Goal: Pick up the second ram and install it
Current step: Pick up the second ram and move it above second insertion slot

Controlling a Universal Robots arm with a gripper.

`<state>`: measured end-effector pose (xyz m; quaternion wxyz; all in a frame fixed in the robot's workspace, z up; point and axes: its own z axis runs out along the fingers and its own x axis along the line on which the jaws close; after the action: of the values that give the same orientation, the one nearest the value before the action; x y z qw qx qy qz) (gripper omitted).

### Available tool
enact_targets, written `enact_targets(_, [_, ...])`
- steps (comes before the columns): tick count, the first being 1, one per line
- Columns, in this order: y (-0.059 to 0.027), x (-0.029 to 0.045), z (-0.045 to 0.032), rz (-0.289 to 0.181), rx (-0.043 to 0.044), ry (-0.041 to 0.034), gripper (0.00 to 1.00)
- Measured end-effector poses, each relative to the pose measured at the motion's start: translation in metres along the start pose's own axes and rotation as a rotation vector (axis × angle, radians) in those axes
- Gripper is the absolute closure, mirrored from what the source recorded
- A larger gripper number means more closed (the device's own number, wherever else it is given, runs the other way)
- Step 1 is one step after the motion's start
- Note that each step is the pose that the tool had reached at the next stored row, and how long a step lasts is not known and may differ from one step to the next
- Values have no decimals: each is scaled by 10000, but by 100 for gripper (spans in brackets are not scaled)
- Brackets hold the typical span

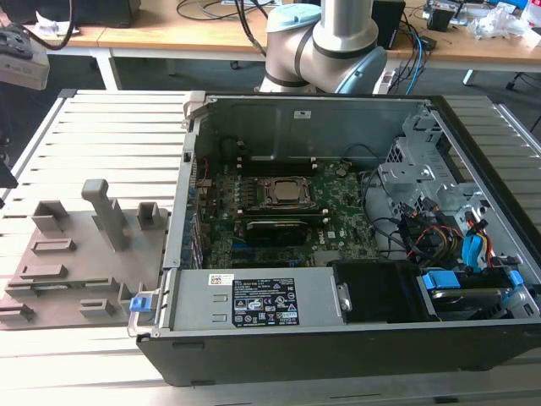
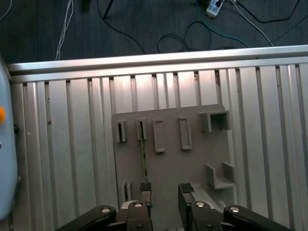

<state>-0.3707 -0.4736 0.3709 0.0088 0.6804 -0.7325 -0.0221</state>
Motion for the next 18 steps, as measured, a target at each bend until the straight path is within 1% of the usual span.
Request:
enact_targets(5, [-3, 0, 52, 1, 0, 0, 64])
enact_targets(10, [-8, 2, 159, 1, 0, 9, 64])
enact_targets(15, [-11, 3, 227, 2, 0, 9, 64])
enact_targets(18, [-12, 4, 251, 2, 0, 9, 64])
